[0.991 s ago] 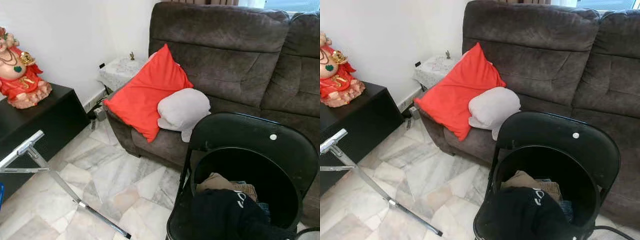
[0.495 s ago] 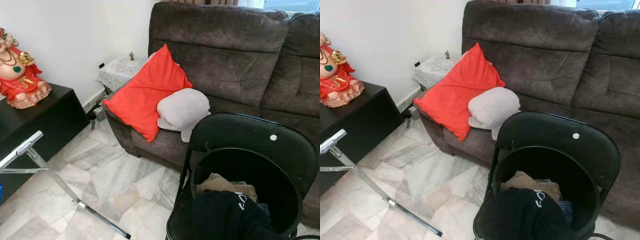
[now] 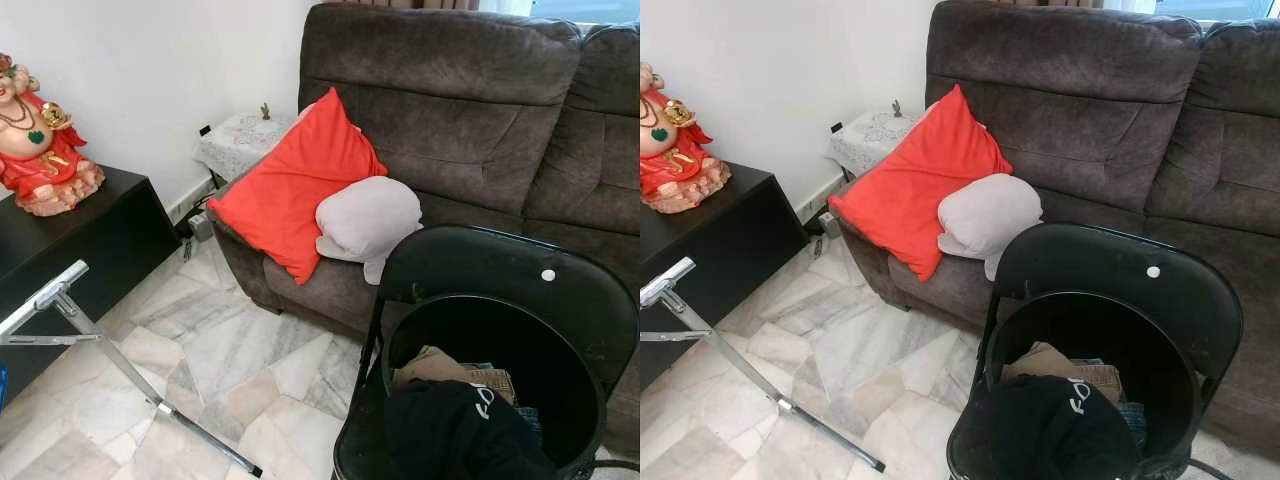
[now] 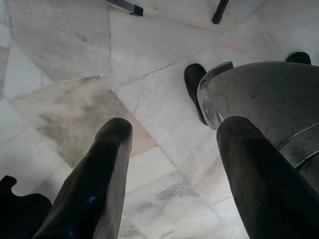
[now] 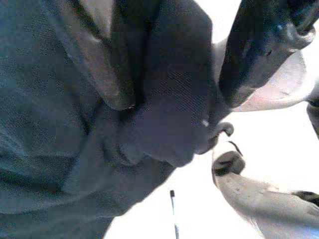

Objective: Hang hanger

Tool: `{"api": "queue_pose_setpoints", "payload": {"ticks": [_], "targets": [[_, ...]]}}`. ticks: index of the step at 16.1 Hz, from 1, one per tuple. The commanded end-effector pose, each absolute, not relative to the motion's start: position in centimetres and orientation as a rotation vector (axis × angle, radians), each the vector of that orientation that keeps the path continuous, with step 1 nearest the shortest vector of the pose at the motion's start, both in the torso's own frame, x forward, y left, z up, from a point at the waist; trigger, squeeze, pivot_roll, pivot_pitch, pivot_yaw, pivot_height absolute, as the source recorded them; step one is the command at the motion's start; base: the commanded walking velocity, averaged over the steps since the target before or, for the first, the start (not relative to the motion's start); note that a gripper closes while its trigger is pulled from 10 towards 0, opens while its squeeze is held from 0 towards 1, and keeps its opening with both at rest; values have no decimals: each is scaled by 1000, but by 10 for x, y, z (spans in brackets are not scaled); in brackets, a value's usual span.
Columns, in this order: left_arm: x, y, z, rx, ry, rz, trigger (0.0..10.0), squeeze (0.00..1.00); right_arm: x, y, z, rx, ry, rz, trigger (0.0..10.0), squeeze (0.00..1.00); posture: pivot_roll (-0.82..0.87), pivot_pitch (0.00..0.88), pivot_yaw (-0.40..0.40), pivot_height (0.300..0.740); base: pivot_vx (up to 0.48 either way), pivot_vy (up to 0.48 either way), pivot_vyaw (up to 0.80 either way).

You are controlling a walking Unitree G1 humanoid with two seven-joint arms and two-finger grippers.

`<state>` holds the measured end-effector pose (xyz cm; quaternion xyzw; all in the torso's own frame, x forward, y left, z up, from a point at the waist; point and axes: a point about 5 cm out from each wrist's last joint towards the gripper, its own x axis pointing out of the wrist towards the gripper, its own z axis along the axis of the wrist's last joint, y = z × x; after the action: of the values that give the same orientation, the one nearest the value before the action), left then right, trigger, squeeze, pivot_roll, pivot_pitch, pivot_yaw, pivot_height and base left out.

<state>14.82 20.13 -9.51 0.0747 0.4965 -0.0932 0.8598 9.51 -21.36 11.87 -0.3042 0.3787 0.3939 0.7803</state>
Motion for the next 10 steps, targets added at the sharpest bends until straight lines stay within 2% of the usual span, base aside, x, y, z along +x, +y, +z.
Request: {"api": "queue_pose_setpoints", "payload": {"ticks": [1,4,5,6,7,10], "targets": [[142,205,-97,169,1070,-200,10000,0,92,-204,125,-626,798,893,10000,1000,-74,105,113,740,0,0,0],[142,204,-97,167,1070,-201,10000,0,91,-192,134,-568,743,950,10000,1000,-76,106,112,740,0,0,0],[142,204,-97,167,1070,-201,10000,0,97,-185,144,-541,650,952,10000,965,-76,105,112,740,0,0,0],[142,204,-97,167,1070,-201,10000,0,109,-185,153,-533,544,892,10000,16,-78,106,111,740,0,0,0],[142,204,-97,167,1070,-201,10000,0,120,-187,159,-525,460,829,10000,0,-78,106,111,740,0,0,0],[142,204,-97,167,1069,-199,10000,0,173,-210,160,-383,214,368,10000,0,-72,101,105,740,0,0,0]]}}
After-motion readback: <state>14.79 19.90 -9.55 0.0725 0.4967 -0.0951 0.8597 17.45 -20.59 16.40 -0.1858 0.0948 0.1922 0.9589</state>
